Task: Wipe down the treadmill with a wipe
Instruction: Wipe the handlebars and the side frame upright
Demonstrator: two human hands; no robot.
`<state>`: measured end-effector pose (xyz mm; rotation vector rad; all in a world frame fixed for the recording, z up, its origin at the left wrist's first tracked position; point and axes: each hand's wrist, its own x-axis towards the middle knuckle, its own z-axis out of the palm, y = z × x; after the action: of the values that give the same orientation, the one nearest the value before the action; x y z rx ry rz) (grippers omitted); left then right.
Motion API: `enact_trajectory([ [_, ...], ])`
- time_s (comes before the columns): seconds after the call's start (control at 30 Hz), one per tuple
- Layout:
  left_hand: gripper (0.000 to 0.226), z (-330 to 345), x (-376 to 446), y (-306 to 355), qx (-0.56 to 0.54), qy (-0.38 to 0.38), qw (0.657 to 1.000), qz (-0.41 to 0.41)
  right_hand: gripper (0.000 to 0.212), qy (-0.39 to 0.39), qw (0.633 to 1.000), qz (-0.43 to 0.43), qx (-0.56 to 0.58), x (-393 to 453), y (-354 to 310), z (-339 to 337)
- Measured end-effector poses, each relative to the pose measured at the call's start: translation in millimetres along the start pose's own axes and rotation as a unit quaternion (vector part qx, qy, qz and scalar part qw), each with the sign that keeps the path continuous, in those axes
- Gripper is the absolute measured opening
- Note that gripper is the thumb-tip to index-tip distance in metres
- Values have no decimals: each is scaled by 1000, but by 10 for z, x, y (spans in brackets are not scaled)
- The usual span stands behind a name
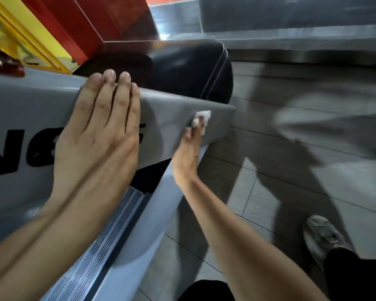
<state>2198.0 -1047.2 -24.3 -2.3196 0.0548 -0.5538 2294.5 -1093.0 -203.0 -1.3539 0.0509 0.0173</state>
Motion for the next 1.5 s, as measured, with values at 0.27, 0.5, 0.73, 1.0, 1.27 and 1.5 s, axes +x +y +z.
enact_trajectory([
  [0.27, 59, -63, -28, -36, -28, -41, 998, 39, 63, -98, 967, -230, -43, -1250, -50, 257],
  [0.5, 59, -24, 14, -11, -46, -33, 998, 25, 64, -3, 998, 57, 3, -67, 167, 39],
  [0.73, 68, -84, 41, 8, -35, -33, 998, 46, 66, -73, 994, -83, 16, -1220, -197, 277],
  [1.0, 66, -72, 115, 75, -70, -60, 996, 16, 56, -4, 985, 173, 16, 470, 222, -162],
  [1.27, 61, 154, 407, 440, -62, -91, 993, 36, 42, 21, 996, -84, 19, -546, -13, -72],
  [1.5, 57, 528, 771, 822, -62, -138, 988, 42, 44, 98, 995, 0, -8, 606, 320, -252],
])
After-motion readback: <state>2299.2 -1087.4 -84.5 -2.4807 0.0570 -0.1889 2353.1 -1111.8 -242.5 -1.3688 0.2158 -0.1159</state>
